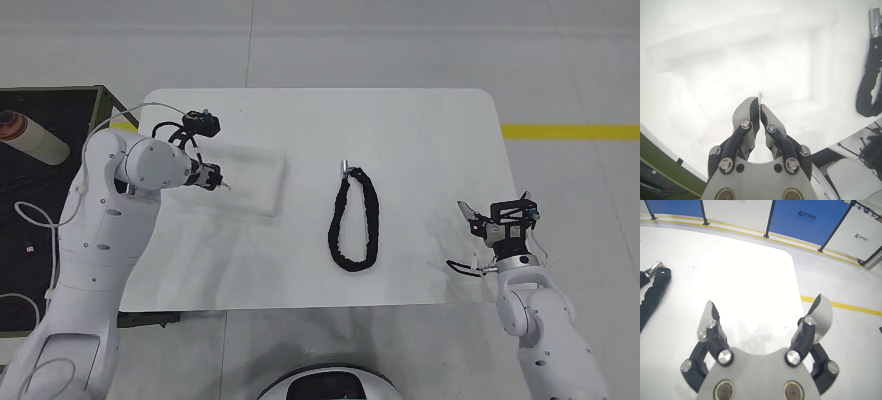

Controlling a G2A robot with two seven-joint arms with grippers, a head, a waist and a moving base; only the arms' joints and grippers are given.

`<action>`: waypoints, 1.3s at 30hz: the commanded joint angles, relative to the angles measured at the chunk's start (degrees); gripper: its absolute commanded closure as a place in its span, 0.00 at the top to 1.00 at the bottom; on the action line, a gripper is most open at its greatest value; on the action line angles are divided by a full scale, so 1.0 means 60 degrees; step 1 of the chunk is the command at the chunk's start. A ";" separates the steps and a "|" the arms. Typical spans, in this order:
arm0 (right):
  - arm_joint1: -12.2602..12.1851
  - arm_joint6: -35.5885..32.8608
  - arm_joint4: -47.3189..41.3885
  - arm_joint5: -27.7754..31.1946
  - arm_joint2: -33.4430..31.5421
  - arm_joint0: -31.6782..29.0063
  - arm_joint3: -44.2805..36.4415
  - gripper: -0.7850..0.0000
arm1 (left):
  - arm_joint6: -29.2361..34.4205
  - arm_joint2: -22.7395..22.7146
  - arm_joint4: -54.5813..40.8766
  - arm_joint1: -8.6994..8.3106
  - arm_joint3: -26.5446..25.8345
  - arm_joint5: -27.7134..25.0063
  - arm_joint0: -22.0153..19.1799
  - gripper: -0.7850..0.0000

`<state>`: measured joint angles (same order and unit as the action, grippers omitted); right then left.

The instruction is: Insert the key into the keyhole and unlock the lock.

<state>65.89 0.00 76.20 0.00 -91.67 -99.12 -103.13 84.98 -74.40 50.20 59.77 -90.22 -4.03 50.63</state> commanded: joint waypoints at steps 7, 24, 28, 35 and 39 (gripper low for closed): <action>0.0000 0.0000 0.0000 0.0000 0.0000 0.0000 0.0000 1.00 | -0.0101 -0.0651 0.0133 -0.0095 -0.1500 0.0765 0.0527 0.00; 0.0000 0.0000 0.0000 0.0000 0.0000 0.0000 0.0000 1.00 | -0.1702 -0.3952 -1.0931 -0.0020 0.1747 -0.1601 0.2275 0.00; 0.0000 0.0000 0.0000 0.0000 0.0000 0.0000 0.0000 1.00 | -0.1702 -0.3952 -1.0931 -0.0020 0.1747 -0.1601 0.2275 0.00; 0.0000 0.0000 0.0000 0.0000 0.0000 0.0000 0.0000 1.00 | -0.1702 -0.3952 -1.0931 -0.0020 0.1747 -0.1601 0.2275 0.00; 0.0000 0.0000 0.0000 0.0000 0.0000 0.0000 0.0000 1.00 | -0.1702 -0.3952 -1.0931 -0.0020 0.1747 -0.1601 0.2275 0.00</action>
<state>65.89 0.00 76.20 0.00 -91.67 -99.12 -103.13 74.77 -98.11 -15.38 59.65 -79.74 -13.63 64.28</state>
